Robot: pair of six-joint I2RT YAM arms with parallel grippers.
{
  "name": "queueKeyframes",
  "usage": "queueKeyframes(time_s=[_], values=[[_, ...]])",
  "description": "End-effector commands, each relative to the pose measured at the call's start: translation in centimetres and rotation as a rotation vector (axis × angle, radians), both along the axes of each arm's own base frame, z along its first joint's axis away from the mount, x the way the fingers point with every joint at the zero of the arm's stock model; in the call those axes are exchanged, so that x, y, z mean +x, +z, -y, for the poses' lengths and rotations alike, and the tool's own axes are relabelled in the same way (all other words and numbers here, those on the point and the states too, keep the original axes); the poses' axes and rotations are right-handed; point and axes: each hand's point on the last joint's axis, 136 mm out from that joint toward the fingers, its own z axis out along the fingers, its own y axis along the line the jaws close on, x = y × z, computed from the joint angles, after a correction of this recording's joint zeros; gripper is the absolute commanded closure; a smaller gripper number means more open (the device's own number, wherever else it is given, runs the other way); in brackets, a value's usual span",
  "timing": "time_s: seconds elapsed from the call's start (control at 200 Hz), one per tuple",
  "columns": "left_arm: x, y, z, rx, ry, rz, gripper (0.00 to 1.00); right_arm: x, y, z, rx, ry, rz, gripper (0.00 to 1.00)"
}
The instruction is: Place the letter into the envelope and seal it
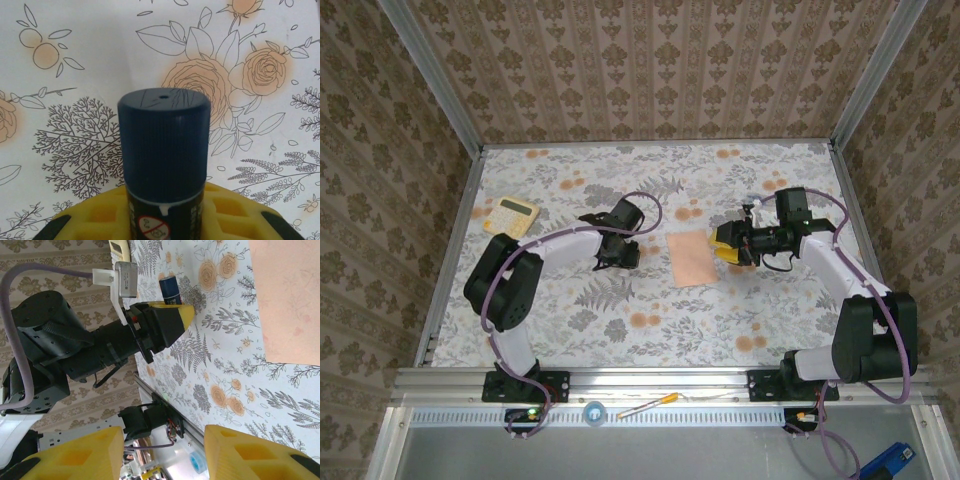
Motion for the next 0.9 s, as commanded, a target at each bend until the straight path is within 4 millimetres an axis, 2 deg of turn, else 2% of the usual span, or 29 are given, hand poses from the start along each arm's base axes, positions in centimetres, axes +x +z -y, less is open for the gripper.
queueKeyframes(time_s=[0.0,0.1,0.21,0.265,0.345,0.54,0.73,0.895], values=[[0.9,0.5,0.1,-0.004,0.033,0.013,0.89,-0.3,-0.1,0.3,-0.013,-0.002,0.012,0.53],[0.9,0.3,0.2,-0.004,0.035,0.011,0.78,-0.3,-0.2,0.3,-0.015,-0.003,0.008,0.53],[1.0,0.3,0.1,-0.002,0.037,0.013,0.75,-0.2,-0.2,0.3,-0.018,-0.004,0.013,0.53],[0.9,0.2,0.0,0.003,0.035,0.011,0.66,-0.1,-0.2,0.4,-0.022,-0.003,0.019,0.53],[0.9,0.0,-0.1,0.012,0.035,0.007,0.66,0.0,-0.2,0.4,-0.027,-0.005,0.024,0.53],[1.0,0.0,-0.3,0.02,0.037,0.01,0.51,-0.4,-0.3,0.5,-0.029,-0.006,0.001,0.53],[1.7,1.5,-0.7,0.015,0.044,0.042,0.48,-0.2,0.0,0.9,-0.051,-0.014,0.017,0.52],[2.4,4.0,-0.8,-0.012,0.036,0.087,0.47,0.1,0.2,1.7,-0.139,-0.026,0.046,0.41]])
